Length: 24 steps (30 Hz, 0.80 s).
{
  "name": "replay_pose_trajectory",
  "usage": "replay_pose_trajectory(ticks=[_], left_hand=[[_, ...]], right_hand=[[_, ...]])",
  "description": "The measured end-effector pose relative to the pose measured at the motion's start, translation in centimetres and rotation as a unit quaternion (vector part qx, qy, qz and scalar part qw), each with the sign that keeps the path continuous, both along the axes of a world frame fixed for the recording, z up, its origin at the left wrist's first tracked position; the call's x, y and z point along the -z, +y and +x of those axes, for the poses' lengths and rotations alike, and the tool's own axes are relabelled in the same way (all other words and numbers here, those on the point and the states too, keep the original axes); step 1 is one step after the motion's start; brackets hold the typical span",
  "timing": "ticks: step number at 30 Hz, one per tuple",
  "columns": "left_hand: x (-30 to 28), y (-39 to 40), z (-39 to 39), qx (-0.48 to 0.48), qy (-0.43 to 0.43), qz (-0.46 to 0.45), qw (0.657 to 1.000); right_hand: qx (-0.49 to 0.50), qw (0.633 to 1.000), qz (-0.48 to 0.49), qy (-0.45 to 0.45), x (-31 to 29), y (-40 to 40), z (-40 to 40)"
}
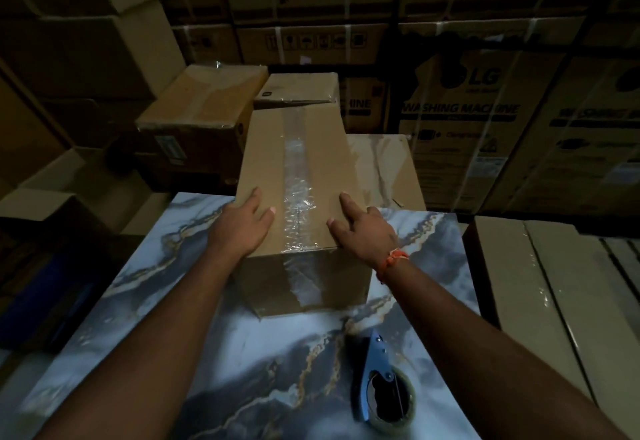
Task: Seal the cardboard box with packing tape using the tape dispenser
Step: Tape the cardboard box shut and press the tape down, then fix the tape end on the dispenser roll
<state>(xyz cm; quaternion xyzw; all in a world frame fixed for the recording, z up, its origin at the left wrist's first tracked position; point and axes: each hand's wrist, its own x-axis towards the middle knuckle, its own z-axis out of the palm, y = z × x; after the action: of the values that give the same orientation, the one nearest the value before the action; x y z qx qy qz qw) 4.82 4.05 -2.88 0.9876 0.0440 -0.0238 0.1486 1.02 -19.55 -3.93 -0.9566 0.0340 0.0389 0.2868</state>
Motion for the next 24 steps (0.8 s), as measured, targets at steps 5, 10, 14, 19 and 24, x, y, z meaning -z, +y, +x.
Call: replay_pose_trajectory(ticks=[5, 10, 14, 19, 24], left_hand=[[0.3, 0.5, 0.5, -0.001, 0.009, -0.001, 1.000], [1.1, 0.8, 0.8, -0.004, -0.004, -0.014, 1.000], [1.2, 0.6, -0.8, -0.016, -0.022, -0.040, 0.999], [2.4, 0.6, -5.8, -0.021, -0.093, -0.125, 0.988], [5.3, -0.4, -13.8, -0.066, -0.190, -0.289, 0.936]], right_hand=[[0.009, 1.000, 0.001, -0.001, 0.0, 0.4, 0.2], [0.006, 0.996, 0.081, -0.036, 0.4, -0.2, -0.3], [0.031, 0.970, 0.224, -0.093, 2.4, -1.3, -3.5], [0.115, 0.949, 0.247, -0.161, 6.7, -1.4, -11.1], [0.115, 0.988, 0.044, -0.098, 11.8, 0.3, -18.7]])
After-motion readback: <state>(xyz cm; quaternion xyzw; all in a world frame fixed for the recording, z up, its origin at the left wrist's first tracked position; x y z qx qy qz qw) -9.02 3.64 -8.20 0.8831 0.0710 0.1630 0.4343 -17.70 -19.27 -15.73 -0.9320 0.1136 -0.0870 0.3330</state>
